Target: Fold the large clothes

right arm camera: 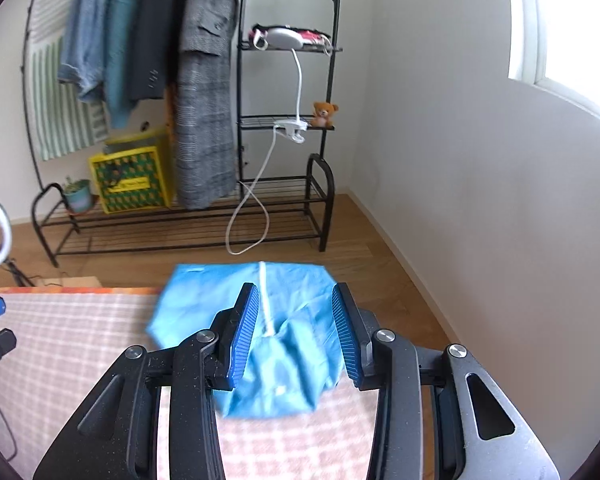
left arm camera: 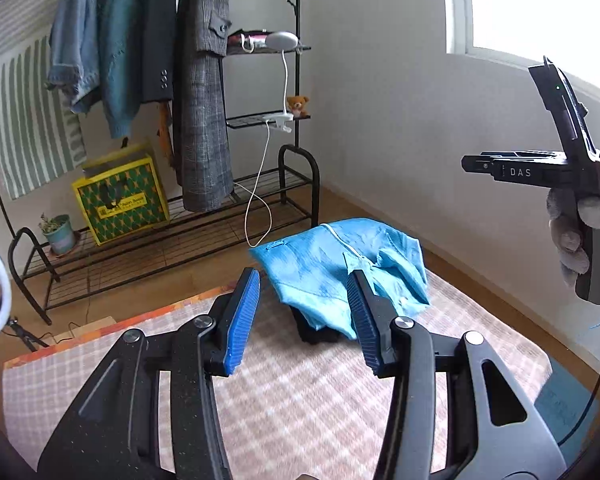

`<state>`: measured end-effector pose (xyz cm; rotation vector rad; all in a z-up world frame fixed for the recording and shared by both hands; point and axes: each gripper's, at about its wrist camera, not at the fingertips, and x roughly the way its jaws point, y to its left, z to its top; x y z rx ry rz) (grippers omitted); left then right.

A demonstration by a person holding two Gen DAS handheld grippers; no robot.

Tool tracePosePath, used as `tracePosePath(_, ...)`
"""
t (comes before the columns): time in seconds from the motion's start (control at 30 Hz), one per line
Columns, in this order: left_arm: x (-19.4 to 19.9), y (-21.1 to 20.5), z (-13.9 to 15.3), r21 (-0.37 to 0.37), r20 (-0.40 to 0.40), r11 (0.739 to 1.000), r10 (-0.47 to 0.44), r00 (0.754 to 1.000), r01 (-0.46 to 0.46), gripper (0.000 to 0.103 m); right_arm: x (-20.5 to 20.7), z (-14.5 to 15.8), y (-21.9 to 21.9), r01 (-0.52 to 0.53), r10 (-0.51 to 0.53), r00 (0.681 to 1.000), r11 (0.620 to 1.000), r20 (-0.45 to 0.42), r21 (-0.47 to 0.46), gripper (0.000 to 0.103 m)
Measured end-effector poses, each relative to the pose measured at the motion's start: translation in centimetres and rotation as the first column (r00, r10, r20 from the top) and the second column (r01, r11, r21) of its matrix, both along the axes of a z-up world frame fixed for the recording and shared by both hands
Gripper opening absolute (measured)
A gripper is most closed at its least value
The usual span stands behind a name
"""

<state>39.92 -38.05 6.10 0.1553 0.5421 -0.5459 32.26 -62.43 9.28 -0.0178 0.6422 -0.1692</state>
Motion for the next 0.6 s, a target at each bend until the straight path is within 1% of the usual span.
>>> tracePosePath(0.1, -3.1, 2.0, 1.3, -0.013, 0.007, 1.0, -0.003, 1.0, 0.003, 0.047, -2.7, 0.9, 2.1, -0.008, 0.008, 1.0, 1.0, 0.006, -0.022, 0.037)
tracePosePath(0.23, -6.9, 4.5, 2.8, -0.031, 0.027, 0.999, -0.009, 1.0, 0.01, 0.047, -6.4, 1.6, 4.0, -0.013, 0.012, 1.0, 1.0, 0.023, 0.025, 0.037)
tracePosePath(0.3, -8.7, 5.6, 3.2, -0.037, 0.039, 0.999, -0.014, 0.999, 0.016, 0.048, -8.1, 1.7, 5.3, -0.012, 0.012, 0.999, 1.0, 0.031, 0.016, 0.037)
tracePosePath(0.33, -9.3, 6.0, 3.3, -0.044, 0.039, 0.999, -0.017, 0.999, 0.019, 0.05, -8.8, 1.6, 6.0, -0.015, 0.015, 0.999, 1.0, 0.03, 0.006, 0.037)
tracePosePath(0.37, -10.1, 6.6, 3.3, -0.054, 0.034, 0.998, -0.021, 0.999, 0.023, 0.055, -9.6, 1.6, 6.6, -0.019, 0.019, 0.999, 1.0, 0.031, -0.001, 0.037)
tracePosePath(0.4, -10.6, 7.0, 3.3, -0.063, 0.032, 0.998, -0.024, 0.999, 0.026, 0.057, -10.5, 1.6, 7.2, -0.02, 0.02, 0.999, 1.0, 0.037, 0.002, 0.037)
tracePosePath(0.43, -11.3, 7.4, 3.2, -0.066, 0.036, 0.997, -0.024, 0.999, 0.026, 0.059, -11.4, 1.5, 7.8, -0.026, 0.025, 0.999, 1.0, 0.043, 0.009, 0.04)
tracePosePath(0.47, -11.8, 7.7, 3.1, -0.065, 0.039, 0.998, -0.023, 0.999, 0.025, 0.06, -12.2, 1.4, 8.2, -0.026, 0.025, 0.998, 1.0, 0.05, 0.013, 0.044)
tracePosePath(0.5, -12.6, 8.2, 3.0, -0.063, 0.047, 0.998, -0.021, 0.999, 0.024, 0.06, -12.8, 1.2, 8.7, -0.025, 0.024, 0.998, 1.0, 0.058, 0.013, 0.046)
tracePosePath(0.53, -12.9, 8.4, 2.8, -0.062, 0.049, 0.998, -0.023, 0.999, 0.026, 0.064, -13.4, 1.0, 9.3, -0.024, 0.024, 0.997, 1.0, 0.069, 0.011, 0.048)
tracePosePath(0.57, -13.3, 8.7, 2.6, -0.064, 0.047, 0.998, -0.025, 0.999, 0.028, 0.069, -14.1, 0.8, 9.8, -0.023, 0.023, 0.997, 1.0, 0.076, 0.007, 0.048)
tracePosePath(0.6, -13.9, 9.1, 2.4, -0.067, 0.041, 0.997, -0.027, 0.999, 0.03, 0.071, -14.5, 0.4, 10.3, -0.019, 0.019, 0.997, 1.0, 0.081, 0.001, 0.048)
